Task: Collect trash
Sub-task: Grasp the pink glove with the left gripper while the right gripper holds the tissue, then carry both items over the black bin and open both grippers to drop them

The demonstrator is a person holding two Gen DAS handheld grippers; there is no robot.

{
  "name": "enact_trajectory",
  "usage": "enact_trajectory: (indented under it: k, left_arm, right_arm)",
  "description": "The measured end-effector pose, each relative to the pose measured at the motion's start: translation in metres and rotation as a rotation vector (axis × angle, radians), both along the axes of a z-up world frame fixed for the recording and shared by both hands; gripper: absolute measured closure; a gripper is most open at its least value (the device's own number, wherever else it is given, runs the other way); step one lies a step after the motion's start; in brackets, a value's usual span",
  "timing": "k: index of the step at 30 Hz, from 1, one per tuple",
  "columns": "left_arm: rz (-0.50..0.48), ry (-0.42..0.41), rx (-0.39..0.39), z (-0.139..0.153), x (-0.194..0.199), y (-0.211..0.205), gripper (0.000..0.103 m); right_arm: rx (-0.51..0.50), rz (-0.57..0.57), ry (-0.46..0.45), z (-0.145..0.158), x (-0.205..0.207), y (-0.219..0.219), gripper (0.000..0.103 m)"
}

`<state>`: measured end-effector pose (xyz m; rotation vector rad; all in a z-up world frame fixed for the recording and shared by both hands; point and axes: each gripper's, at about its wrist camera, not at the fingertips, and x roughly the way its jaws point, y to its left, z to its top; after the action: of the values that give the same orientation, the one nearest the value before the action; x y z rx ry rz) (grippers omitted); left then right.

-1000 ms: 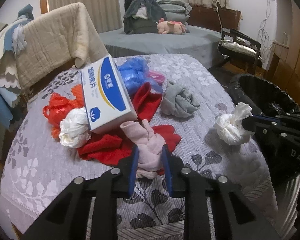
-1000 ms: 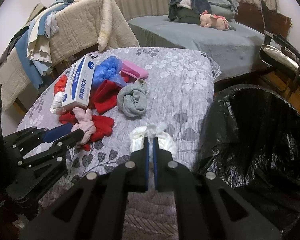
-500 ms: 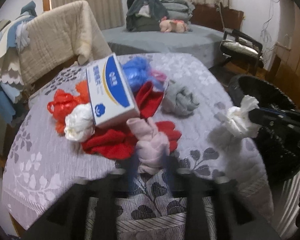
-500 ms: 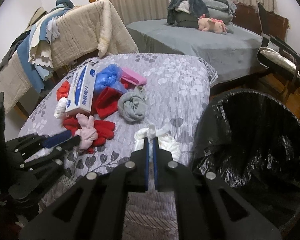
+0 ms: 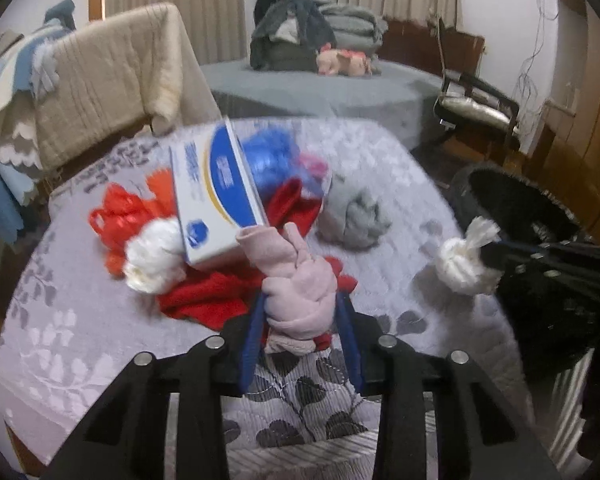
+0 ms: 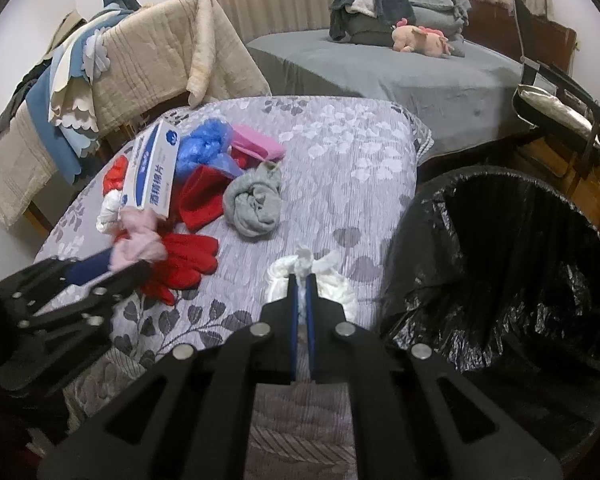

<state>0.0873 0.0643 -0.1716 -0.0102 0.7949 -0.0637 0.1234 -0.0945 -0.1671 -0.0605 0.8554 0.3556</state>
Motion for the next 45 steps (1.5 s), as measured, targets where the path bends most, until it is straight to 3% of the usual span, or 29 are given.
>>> enact_trajectory:
  k: [9, 16, 30, 32, 34, 36, 38, 40, 45]
  left_arm:
    - [-0.061, -0.069, -0.020, 0.043, 0.003, -0.020, 0.068]
    - [-0.197, -0.085, -0.055, 0.057, 0.022, -0.069, 0.068]
    - [-0.449, -0.067, -0.134, 0.056, 0.048, -0.185, 0.065]
    - [-0.477, -0.061, -0.148, 0.056, 0.050, -0.194, 0.059]
    - [-0.484, -0.064, -0.157, 0.056, 0.047, -0.194, 0.041]
    - [-0.477, -0.079, -0.163, 0.058, 0.043, -0.185, 0.034]
    - [-0.451, -0.096, -0.143, 0.060, 0.037, -0.175, 0.028]
    - [-0.415, -0.120, -0.112, 0.063, 0.033, -0.161, 0.018]
    - [-0.297, -0.161, -0.048, 0.068, 0.020, -0.115, 0.007]
  right_arm:
    - [0.027, -0.058, -0.083, 0.040, -0.012, -0.031, 0.100]
    - [0.003, -0.176, -0.147, 0.065, -0.019, -0.083, 0.100]
    - [-0.060, -0.411, -0.134, 0.052, -0.025, -0.182, 0.094]
    - [-0.069, -0.439, -0.137, 0.050, -0.029, -0.190, 0.072]
    - [-0.071, -0.464, -0.150, 0.051, -0.032, -0.195, 0.058]
    - [-0.079, -0.483, -0.167, 0.053, -0.036, -0.199, 0.042]
    - [-0.089, -0.495, -0.188, 0.055, -0.039, -0.198, 0.019]
    - [-0.093, -0.495, -0.213, 0.057, -0.041, -0.194, 0.007]
    - [-0.075, -0.434, -0.211, 0.061, -0.035, -0.166, 0.005]
